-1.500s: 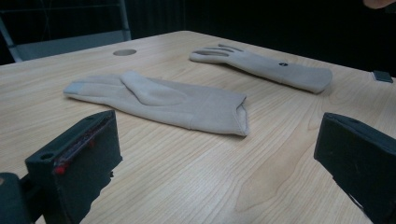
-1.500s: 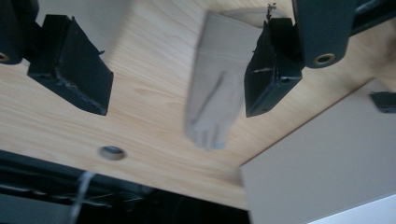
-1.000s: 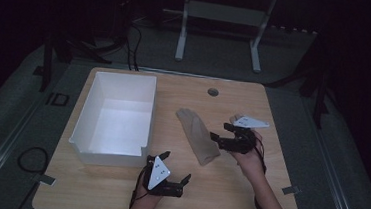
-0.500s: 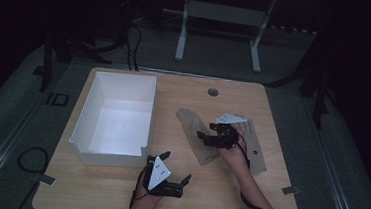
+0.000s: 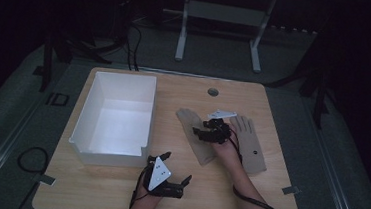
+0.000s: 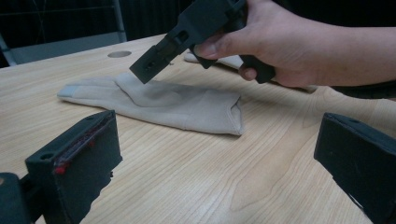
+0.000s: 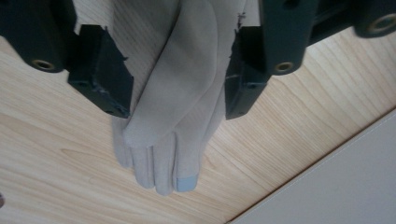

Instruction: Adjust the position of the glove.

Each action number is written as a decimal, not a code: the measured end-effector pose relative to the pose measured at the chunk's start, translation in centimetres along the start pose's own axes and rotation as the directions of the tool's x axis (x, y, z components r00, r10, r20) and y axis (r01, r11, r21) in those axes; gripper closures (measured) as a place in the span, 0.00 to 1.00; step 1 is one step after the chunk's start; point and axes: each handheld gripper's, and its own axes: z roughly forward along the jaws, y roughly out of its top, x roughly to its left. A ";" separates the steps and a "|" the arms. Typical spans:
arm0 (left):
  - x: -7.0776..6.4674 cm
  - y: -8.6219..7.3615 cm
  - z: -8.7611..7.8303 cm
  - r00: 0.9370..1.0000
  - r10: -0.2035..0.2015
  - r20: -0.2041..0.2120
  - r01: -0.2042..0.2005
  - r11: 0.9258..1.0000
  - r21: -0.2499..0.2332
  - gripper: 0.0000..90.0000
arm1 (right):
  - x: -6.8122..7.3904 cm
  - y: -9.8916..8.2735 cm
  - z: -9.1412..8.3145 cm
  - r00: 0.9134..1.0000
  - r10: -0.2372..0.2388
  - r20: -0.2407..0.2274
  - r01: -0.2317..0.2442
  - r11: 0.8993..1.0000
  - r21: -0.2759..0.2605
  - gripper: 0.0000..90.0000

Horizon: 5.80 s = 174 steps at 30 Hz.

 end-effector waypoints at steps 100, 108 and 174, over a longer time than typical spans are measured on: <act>-0.1 0.0 0.0 1.000 0.013 0.001 -0.013 1.000 0.003 0.01 | -1.7 -3.2 -10.7 0.949 0.122 0.290 -0.082 0.986 -0.146 0.63; -0.1 0.0 0.0 1.000 0.009 0.001 -0.009 1.000 0.001 0.01 | -5.5 -3.9 -13.4 0.955 0.072 0.287 -0.042 0.993 -0.110 0.60; -0.1 0.0 0.0 1.000 0.015 0.000 -0.015 1.000 0.002 0.01 | -0.6 -1.6 -12.5 0.909 0.284 0.305 -0.234 0.954 -0.189 0.93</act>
